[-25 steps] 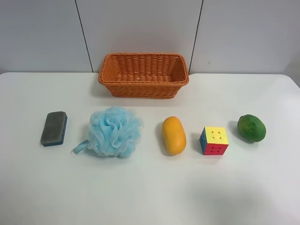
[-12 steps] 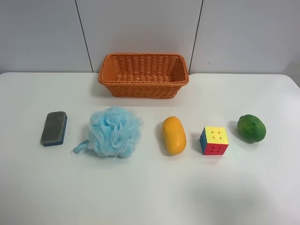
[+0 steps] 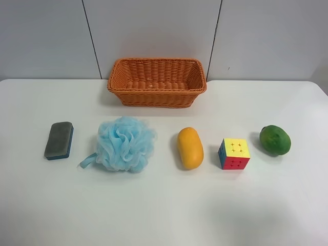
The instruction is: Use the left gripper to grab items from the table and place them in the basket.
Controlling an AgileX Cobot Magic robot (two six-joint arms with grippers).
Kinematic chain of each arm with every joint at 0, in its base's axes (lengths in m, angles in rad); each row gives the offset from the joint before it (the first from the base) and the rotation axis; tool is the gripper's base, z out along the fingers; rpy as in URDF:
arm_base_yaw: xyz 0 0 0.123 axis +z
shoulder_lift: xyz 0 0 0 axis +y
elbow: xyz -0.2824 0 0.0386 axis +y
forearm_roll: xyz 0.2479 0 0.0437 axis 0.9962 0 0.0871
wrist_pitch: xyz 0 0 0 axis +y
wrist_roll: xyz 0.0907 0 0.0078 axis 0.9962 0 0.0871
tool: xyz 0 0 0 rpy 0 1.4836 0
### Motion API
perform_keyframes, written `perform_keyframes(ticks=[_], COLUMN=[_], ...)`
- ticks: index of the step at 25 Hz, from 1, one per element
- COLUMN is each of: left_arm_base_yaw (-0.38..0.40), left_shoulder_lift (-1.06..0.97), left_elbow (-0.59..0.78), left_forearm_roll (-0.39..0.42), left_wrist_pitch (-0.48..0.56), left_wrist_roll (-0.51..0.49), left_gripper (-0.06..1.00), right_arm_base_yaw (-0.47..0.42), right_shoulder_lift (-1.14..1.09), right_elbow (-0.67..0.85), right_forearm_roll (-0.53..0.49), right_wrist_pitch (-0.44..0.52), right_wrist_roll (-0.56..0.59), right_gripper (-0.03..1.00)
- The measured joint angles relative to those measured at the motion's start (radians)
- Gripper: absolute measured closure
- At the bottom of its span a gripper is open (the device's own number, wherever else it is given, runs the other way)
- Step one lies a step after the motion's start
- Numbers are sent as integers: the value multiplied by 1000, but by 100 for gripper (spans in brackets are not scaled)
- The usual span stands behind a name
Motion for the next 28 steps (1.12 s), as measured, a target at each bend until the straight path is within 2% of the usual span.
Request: perform_keyframes(ticks=[3,9,13,16,20,28], left_arm_base_yaw=[-73,-280,-403,-466,-513,-521], left_shoulder_lift=[100,295,428,523,636,819], left_elbow=[-21,-27,-29,-40,-85,-149], left_forearm_roll=[21,80,82,80,60,22], left_wrist_pitch=[-39,-153,-244,-291,-318,-417], left_wrist_roll=[-46,-221,-341,-393,-417,-420], left_gripper=[-5,-5,-5,-5,-5,-5], right_arm_base_yaw=[0,0,0,0,0,0], right_shoulder_lift=[0,0,0,0,0,0], right_elbow=[0,0,0,0,0,0], right_forearm_roll=[0,0,0,0,0,0], right_wrist_pitch=[0,0,0,0,0,0], right_wrist_roll=[0,0,0,0,0,0], right_gripper=[-2,-2,-2,-2,-2,-2])
